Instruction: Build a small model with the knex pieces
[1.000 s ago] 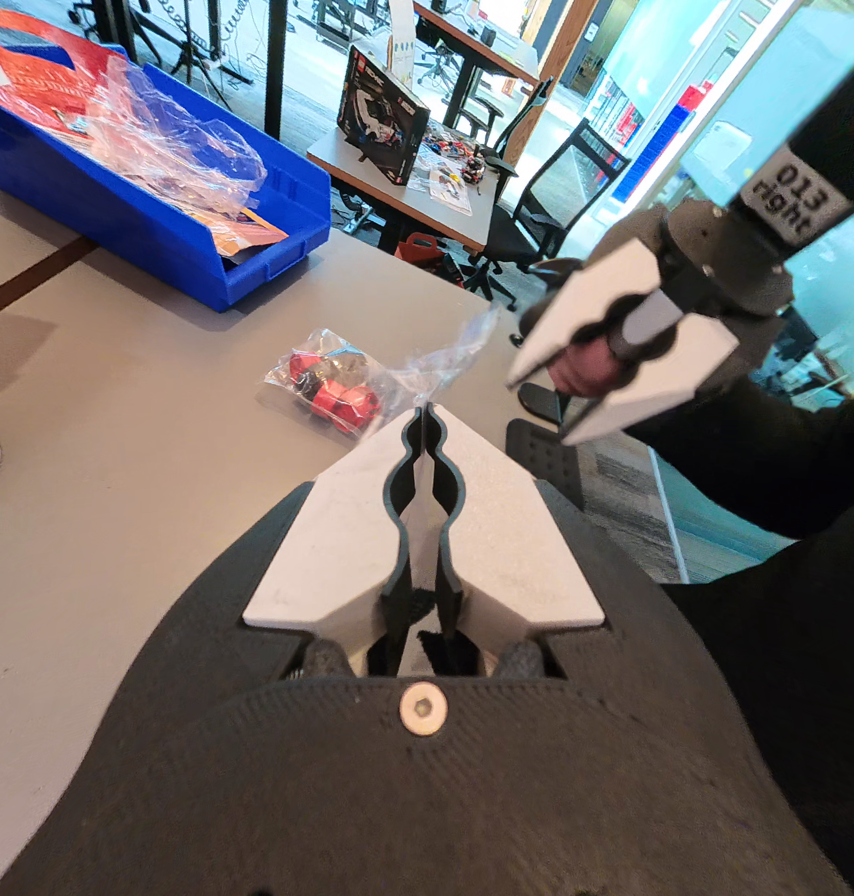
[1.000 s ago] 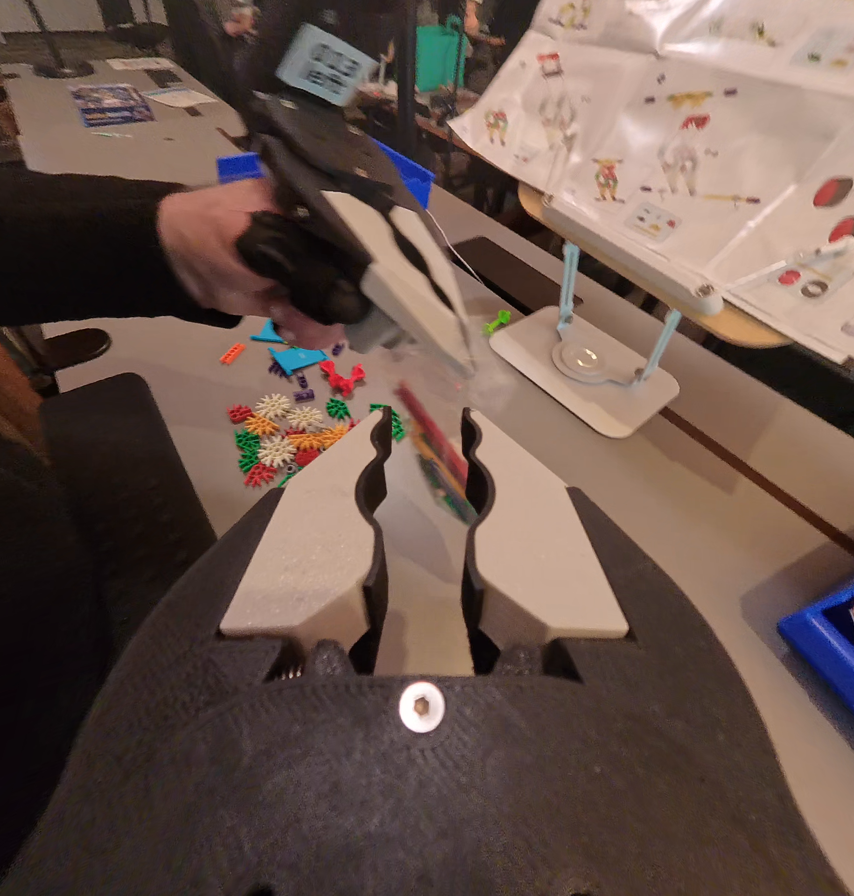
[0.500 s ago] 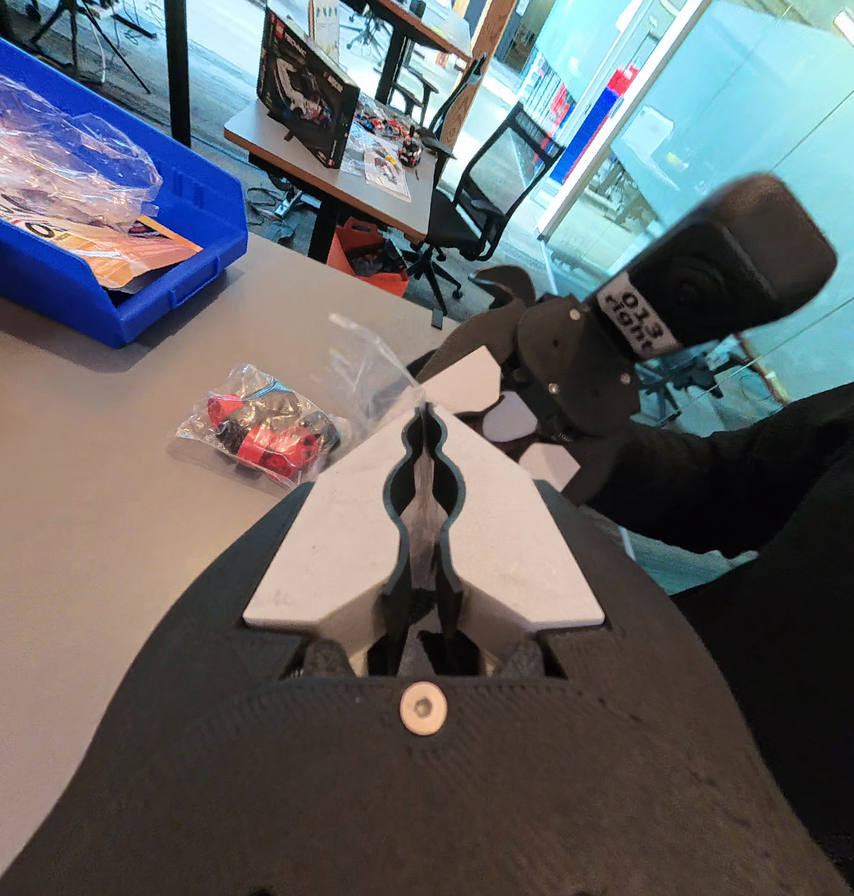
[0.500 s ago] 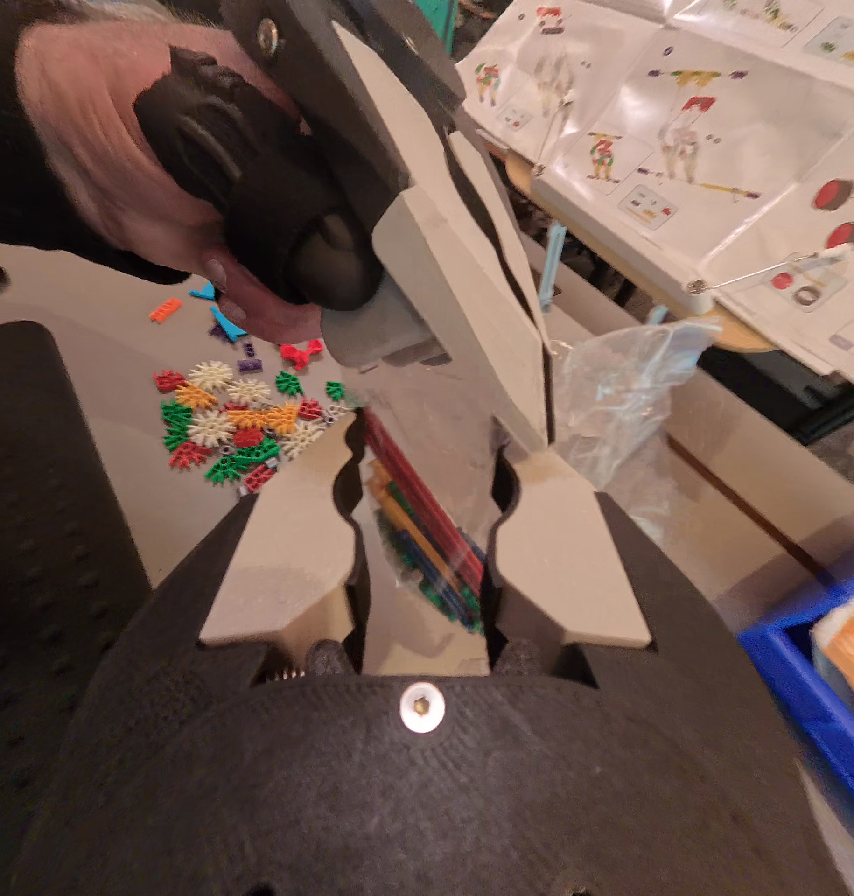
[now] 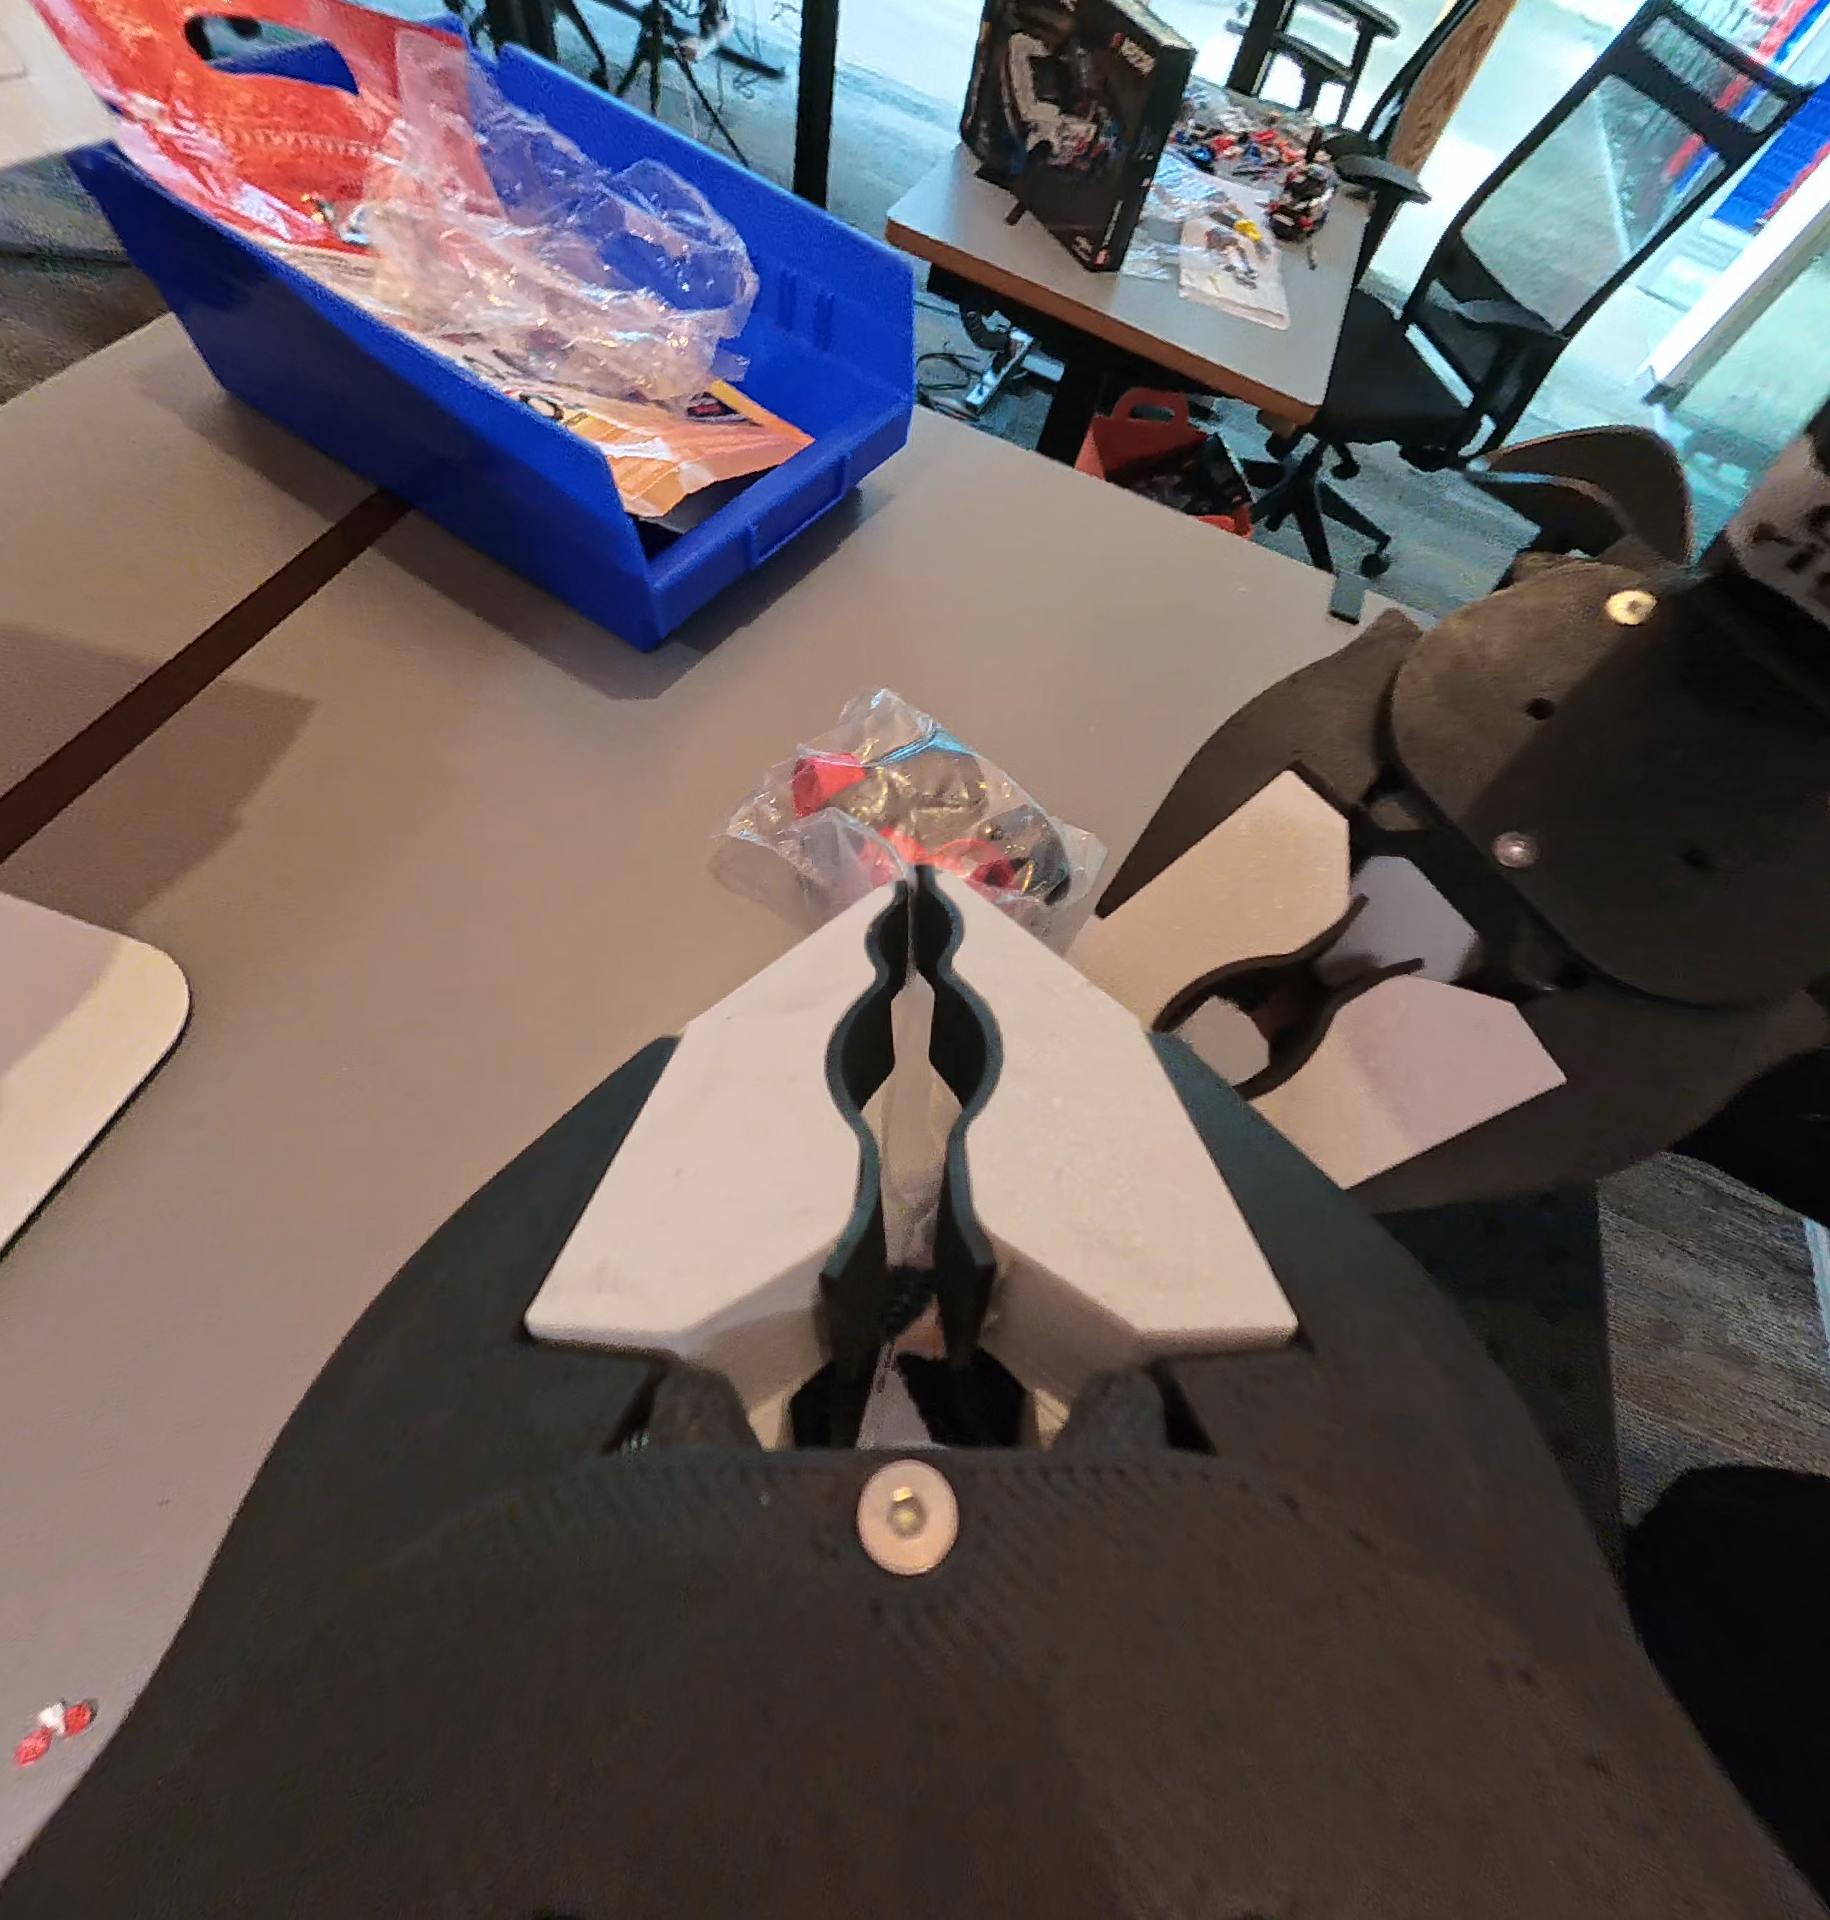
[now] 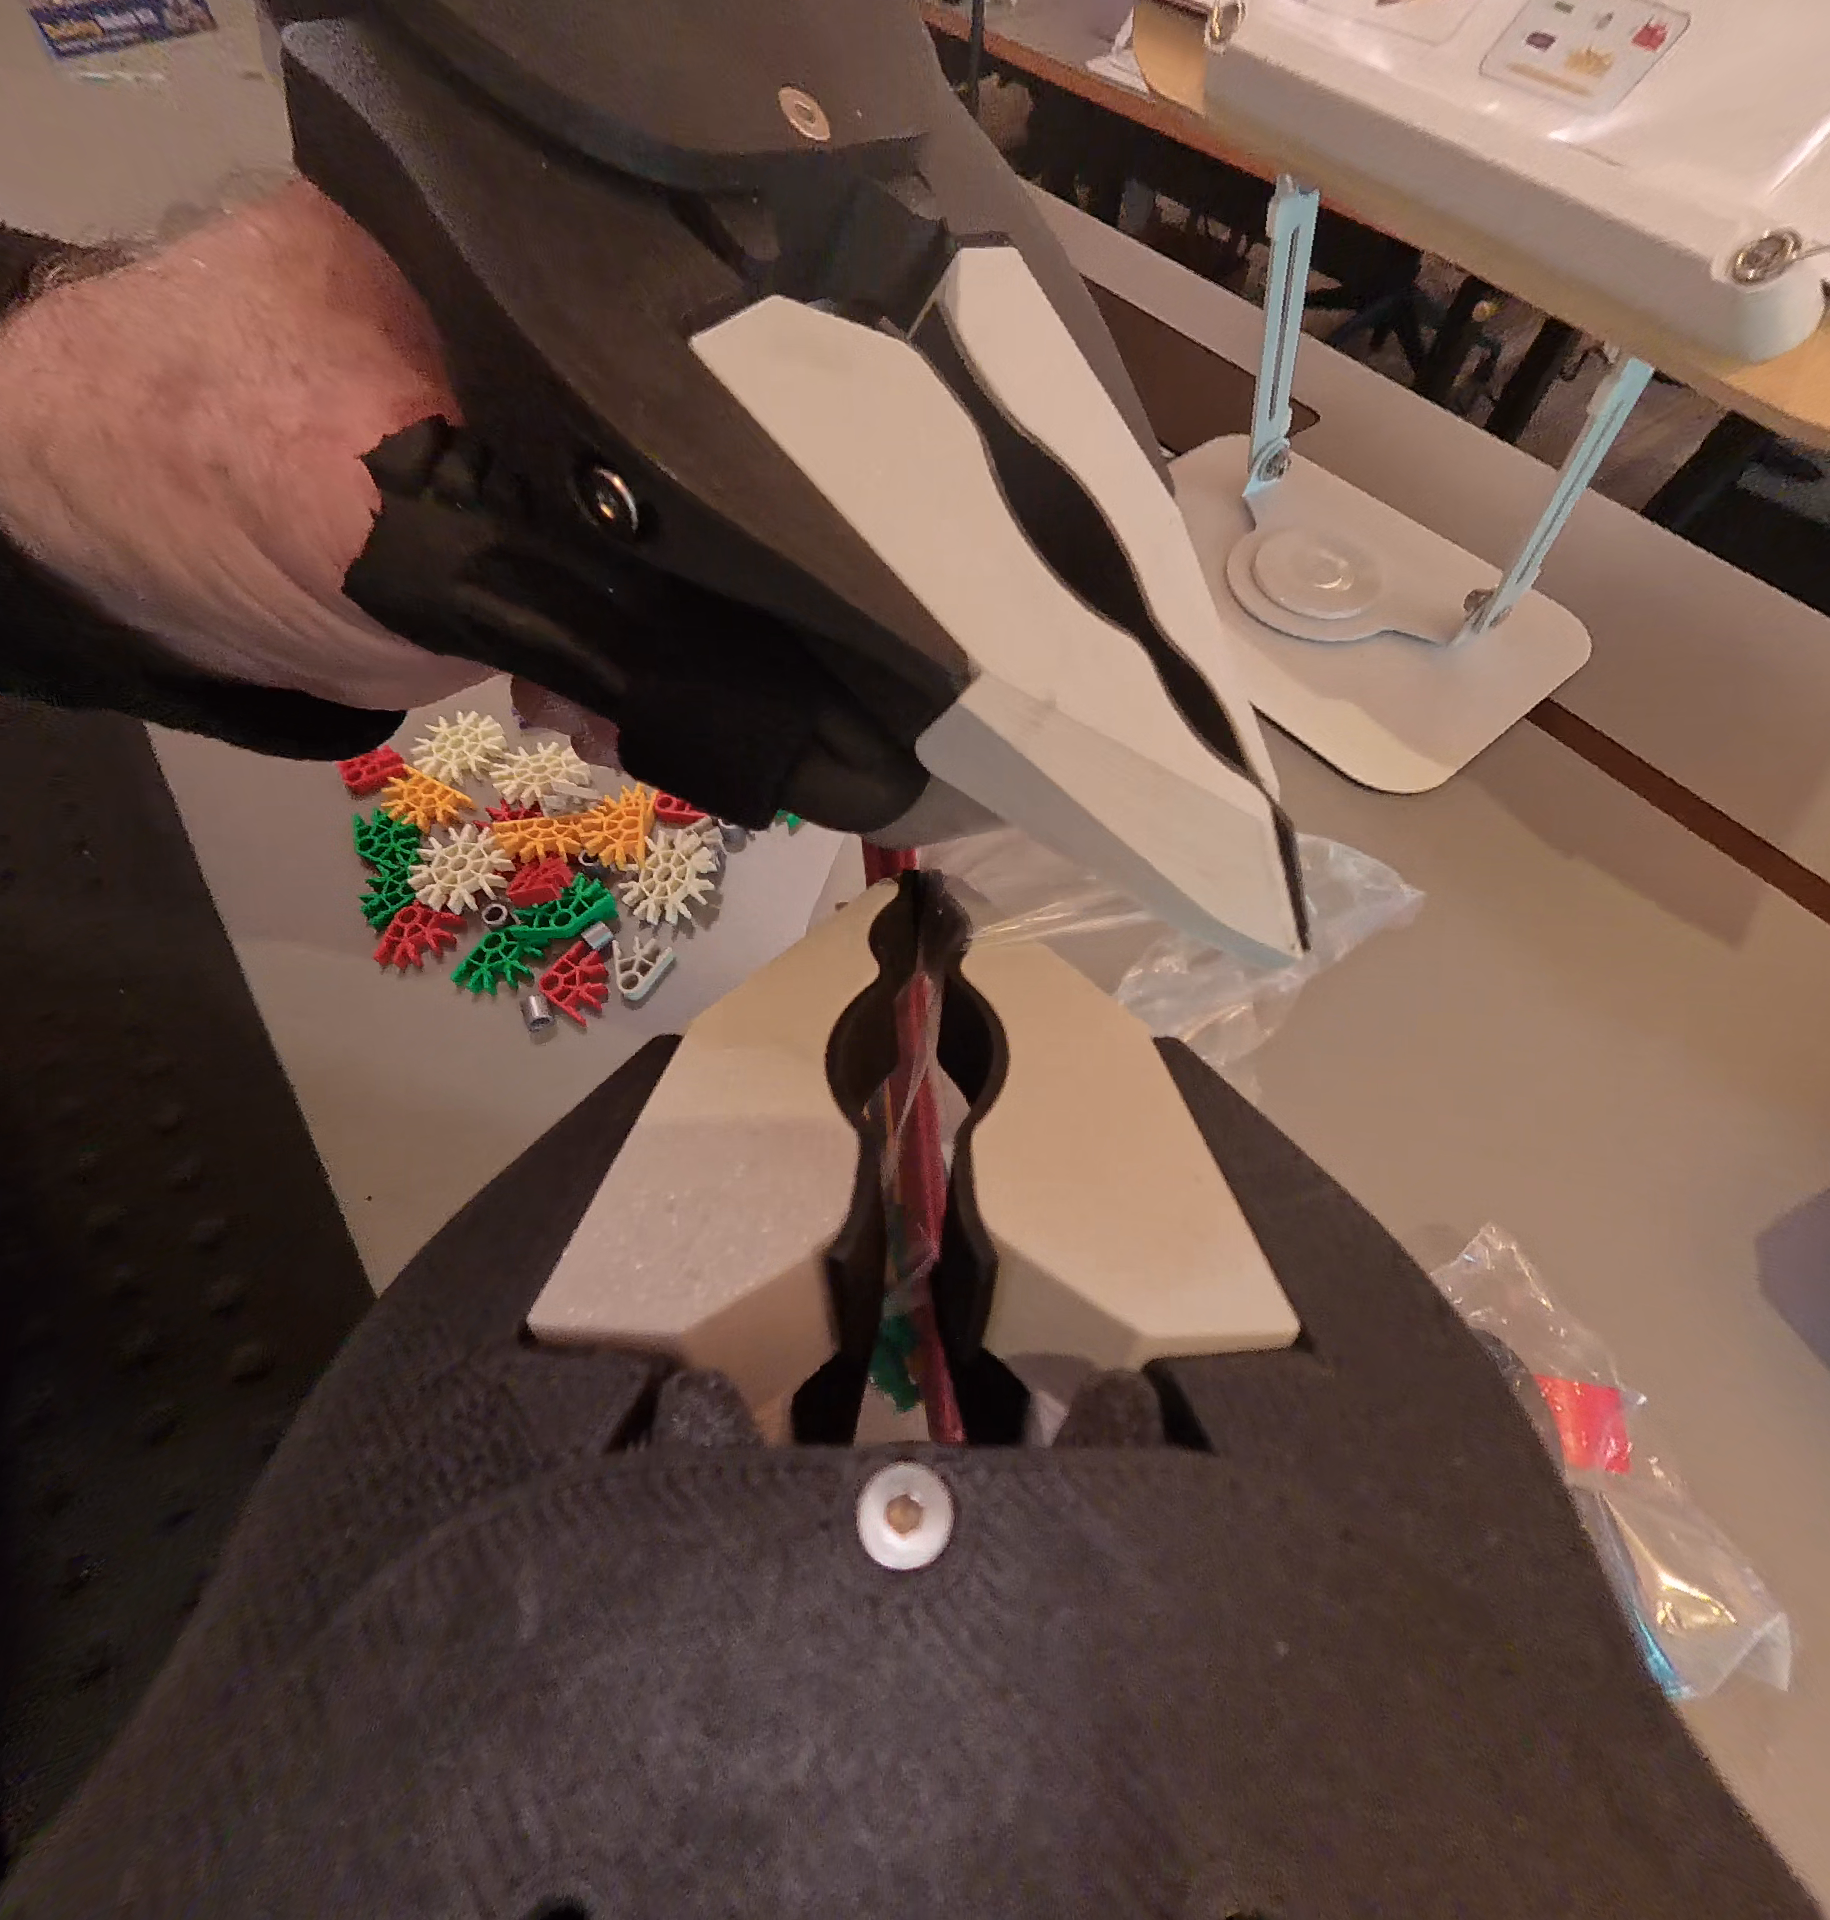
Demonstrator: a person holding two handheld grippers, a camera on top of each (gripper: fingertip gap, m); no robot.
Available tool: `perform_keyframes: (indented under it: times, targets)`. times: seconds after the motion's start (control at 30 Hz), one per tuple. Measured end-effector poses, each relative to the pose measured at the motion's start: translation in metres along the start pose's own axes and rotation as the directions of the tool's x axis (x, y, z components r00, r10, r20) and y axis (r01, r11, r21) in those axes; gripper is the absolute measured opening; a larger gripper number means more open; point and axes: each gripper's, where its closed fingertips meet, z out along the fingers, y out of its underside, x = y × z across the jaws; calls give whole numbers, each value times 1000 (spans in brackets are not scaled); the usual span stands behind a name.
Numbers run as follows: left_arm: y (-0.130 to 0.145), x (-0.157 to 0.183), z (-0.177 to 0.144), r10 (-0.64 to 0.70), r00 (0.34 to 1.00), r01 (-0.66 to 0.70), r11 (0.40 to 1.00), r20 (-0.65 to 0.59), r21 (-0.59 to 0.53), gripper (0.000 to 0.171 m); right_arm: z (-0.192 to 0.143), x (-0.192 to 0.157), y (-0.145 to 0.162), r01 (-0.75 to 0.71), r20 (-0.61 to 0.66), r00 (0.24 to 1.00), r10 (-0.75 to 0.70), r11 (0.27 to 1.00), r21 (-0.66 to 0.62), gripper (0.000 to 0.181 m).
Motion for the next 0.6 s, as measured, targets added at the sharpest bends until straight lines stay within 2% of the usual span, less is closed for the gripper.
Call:
perform_keyframes:
  times: [0.13, 0.2, 0.27, 0.33, 0.4, 0.5, 0.6]
  targets:
    - [6, -10, 7, 20, 998, -20, 1000, 66, -2, 0, 7, 4, 7, 53, -75, 996, -57, 997, -55, 0]
    - [9, -14, 8, 42, 994, -42, 999, 100, -4, 0, 10, 3, 8, 44, -55, 997, -47, 997, -67, 0]
    - [1, -7, 2, 75, 996, -79, 995, 56, 59, 0, 5, -2, 1, -15, 31, 999, 15, 1000, -5, 0]
    - [-3, -5, -9, 77, 996, -80, 994, 36, 69, 0, -2, -5, -3, -61, 112, 992, 57, 997, 37, 0]
    - [-5, 3, -19, 58, 998, -57, 994, -13, 88, 0, -4, -13, -4, -44, 172, 985, 36, 998, 42, 0]
    - [3, 13, -25, 81, 995, -78, 996, -59, 44, 0, -2, -29, -3, 28, 255, 967, -29, 1000, 7, 0]
    - [10, 16, -33, 23, 993, -21, 1000, -117, 18, 0, -1, -41, -3, 72, 322, 944, -68, 997, -1, 0]
